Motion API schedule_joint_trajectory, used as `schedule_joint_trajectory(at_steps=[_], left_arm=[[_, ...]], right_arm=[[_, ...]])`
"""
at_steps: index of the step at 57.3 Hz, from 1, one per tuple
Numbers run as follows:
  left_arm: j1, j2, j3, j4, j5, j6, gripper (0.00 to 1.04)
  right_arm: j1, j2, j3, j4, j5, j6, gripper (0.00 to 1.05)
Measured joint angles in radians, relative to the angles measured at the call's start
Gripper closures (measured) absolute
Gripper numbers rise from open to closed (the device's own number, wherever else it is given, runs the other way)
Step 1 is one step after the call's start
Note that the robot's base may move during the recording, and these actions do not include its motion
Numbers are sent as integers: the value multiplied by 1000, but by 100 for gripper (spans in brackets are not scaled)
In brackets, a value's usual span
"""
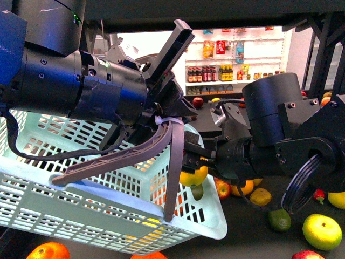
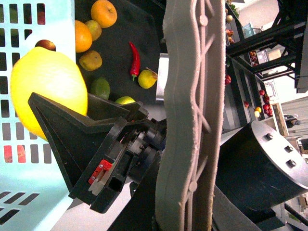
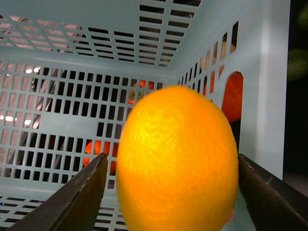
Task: Pick lemon from shelf
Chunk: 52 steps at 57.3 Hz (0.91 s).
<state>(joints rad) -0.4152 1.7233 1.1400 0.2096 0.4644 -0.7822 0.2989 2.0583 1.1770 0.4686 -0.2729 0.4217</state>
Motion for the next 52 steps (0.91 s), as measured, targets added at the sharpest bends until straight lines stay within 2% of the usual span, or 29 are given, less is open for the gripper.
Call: schedule_joint_trajectory(at_steps=[7,15,27,39,52], left_arm=[[0,0,0,0,0,-1,95],[0,0,0,0,1,-4,95],[0,0,0,0,-8,-7,95],[0,0,0,0,0,-7,95],[0,0,0,0,0,-8,95]], right_arm=[[-7,0,8,11,15,14,6],[-41,-25,2,14,43,5,7],[-158,-243,-98,-1,217,-172,7],[-241,-614,-367,-62,338,-350,7],[-295,-1094,-691,-225,504,-435,7]])
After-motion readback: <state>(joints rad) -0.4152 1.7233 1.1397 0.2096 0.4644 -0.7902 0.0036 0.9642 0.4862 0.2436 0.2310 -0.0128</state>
